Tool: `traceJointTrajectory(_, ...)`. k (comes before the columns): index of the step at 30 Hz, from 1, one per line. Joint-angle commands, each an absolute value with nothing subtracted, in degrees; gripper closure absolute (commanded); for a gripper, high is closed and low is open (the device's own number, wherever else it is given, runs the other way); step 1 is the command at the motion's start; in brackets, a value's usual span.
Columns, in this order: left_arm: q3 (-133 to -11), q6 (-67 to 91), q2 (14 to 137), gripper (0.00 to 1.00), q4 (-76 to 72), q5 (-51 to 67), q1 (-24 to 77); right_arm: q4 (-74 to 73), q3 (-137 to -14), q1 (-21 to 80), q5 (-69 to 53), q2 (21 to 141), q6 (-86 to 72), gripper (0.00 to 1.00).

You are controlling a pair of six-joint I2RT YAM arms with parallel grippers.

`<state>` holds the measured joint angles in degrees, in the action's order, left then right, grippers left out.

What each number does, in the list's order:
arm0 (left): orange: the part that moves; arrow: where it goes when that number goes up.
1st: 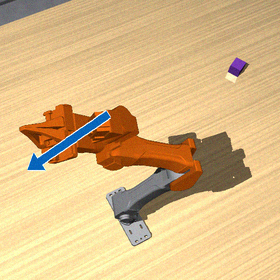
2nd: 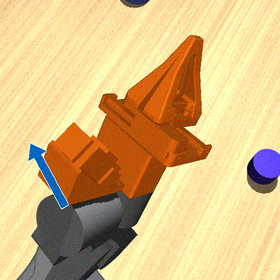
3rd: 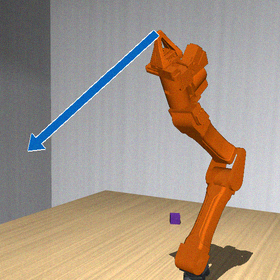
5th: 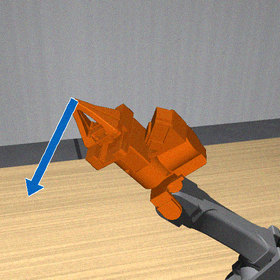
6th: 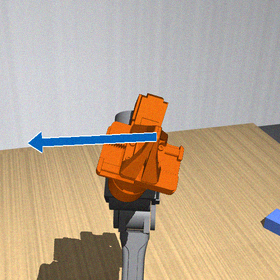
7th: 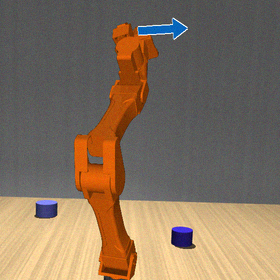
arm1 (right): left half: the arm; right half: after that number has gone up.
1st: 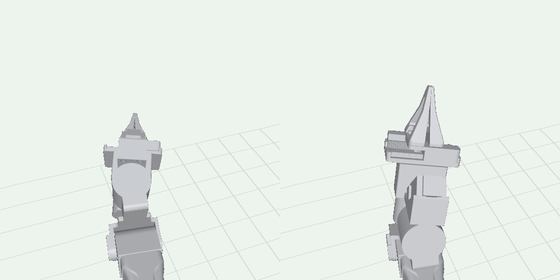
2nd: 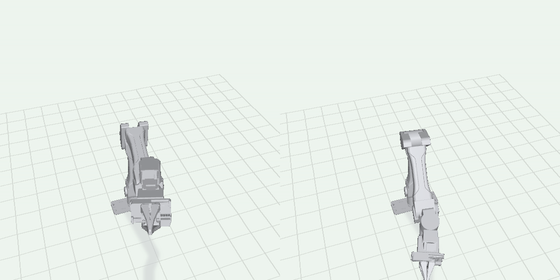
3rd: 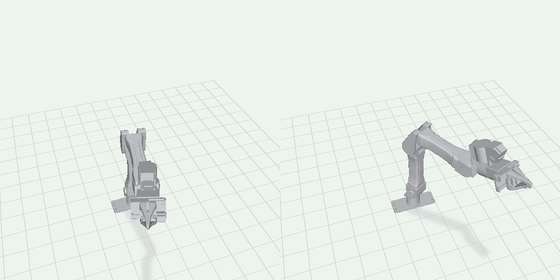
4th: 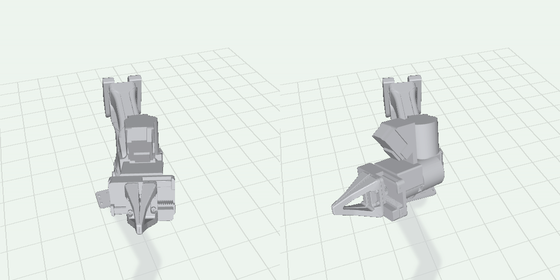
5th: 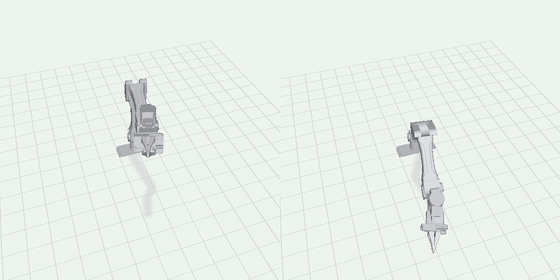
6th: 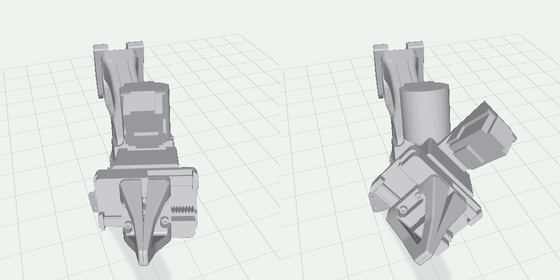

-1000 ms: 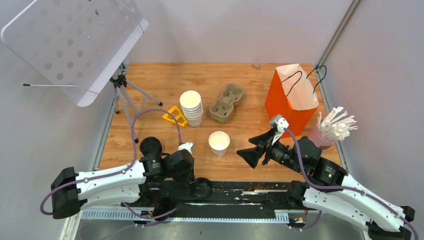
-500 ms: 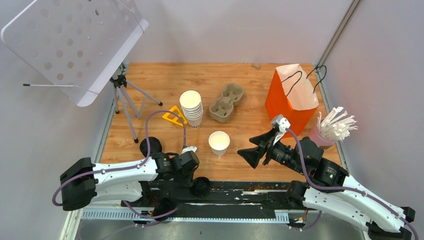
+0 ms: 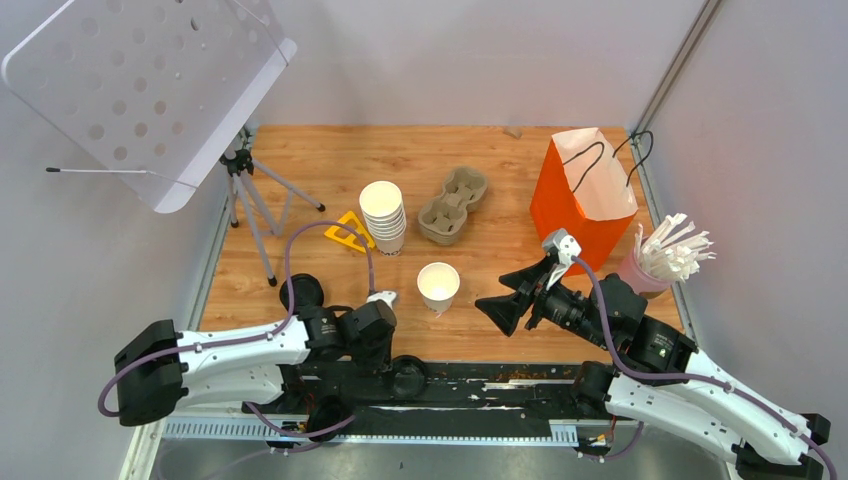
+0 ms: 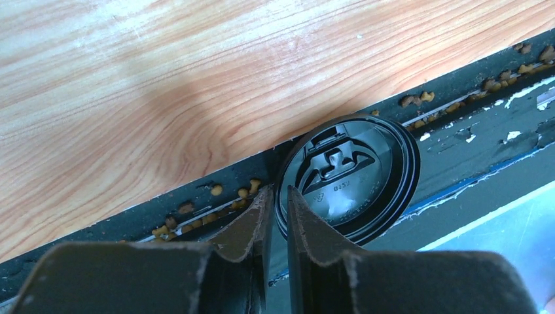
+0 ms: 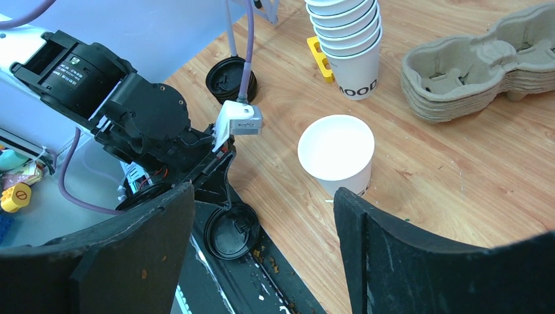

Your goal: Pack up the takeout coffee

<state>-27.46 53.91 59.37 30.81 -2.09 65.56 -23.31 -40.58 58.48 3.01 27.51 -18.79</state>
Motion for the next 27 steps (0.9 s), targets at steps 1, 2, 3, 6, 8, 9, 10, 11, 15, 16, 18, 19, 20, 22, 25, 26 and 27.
traceJointTrajectory(1,-26.3,54.8,58.2,0.8,29.7,-2.3,65.7,-21.7,-42.9,58.9,4.0,27.3,-18.3,0.22)
traceJointTrajectory(2,-26.2,54.9,58.3,0.8,29.7,-2.3,65.7,-21.7,-43.0,58.9,4.0,27.3,-18.3,0.22)
traceJointTrajectory(3,-26.1,54.9,58.4,0.8,29.6,-2.2,65.7,-21.7,-43.1,58.9,4.0,27.4,-18.4,0.22)
traceJointTrajectory(6,-26.2,54.7,59.1,0.78,29.6,-2.3,65.7,-21.6,-43.1,58.9,4.0,27.3,-18.3,0.22)
traceJointTrajectory(8,-26.5,54.5,59.7,0.78,29.6,-2.3,65.7,-21.6,-43.1,58.9,4.0,27.3,-18.4,0.22)
traceJointTrajectory(9,-26.6,54.4,59.9,0.78,29.5,-2.3,65.7,-21.6,-43.1,58.9,4.1,27.3,-18.4,0.22)
traceJointTrajectory(10,-26.6,54.2,60.2,0.78,29.2,-2.2,65.8,-21.7,-43.1,58.8,4.1,27.3,-18.4,0.22)
traceJointTrajectory(11,-26.7,54.2,60.4,0.78,29.1,-2.2,65.7,-21.7,-43.1,58.9,4.1,27.3,-18.4,0.22)
traceJointTrajectory(15,-27.1,54.4,61.0,0.93,29.0,-2.3,65.7,-21.8,-43.0,58.9,4.2,27.3,-18.7,0.22)
traceJointTrajectory(16,-27.2,54.5,60.8,0.98,29.0,-2.4,65.7,-21.9,-43.0,58.8,4.2,27.3,-19.0,0.22)
traceJointTrajectory(18,-27.9,54.9,59.4,1.0,29.5,-2.9,65.7,-21.9,-43.0,58.9,4.0,27.6,-19.6,0.22)
traceJointTrajectory(19,-28.2,55.2,58.5,1.0,29.7,-3.2,65.7,-21.8,-43.0,58.8,3.7,27.8,-19.8,0.22)
traceJointTrajectory(20,-28.5,55.5,57.4,1.0,29.7,-3.3,65.7,-21.7,-43.0,58.9,3.5,28.1,-20.1,0.22)
traceJointTrajectory(22,-28.9,56.6,54.6,1.0,29.5,-3.8,65.7,-21.0,-42.7,58.8,2.7,28.3,-20.1,0.22)
traceJointTrajectory(25,-29.2,58.0,50.3,1.0,29.0,-4.4,65.6,-20.2,-42.4,58.9,2.8,28.5,-19.9,0.22)
traceJointTrajectory(26,-29.4,58.3,49.1,1.0,29.5,-4.7,65.5,-20.1,-42.3,58.9,2.9,28.5,-19.8,0.22)
traceJointTrajectory(27,-29.6,58.6,48.2,1.0,30.0,-4.8,65.4,-19.9,-42.2,58.8,2.9,28.5,-19.7,0.22)
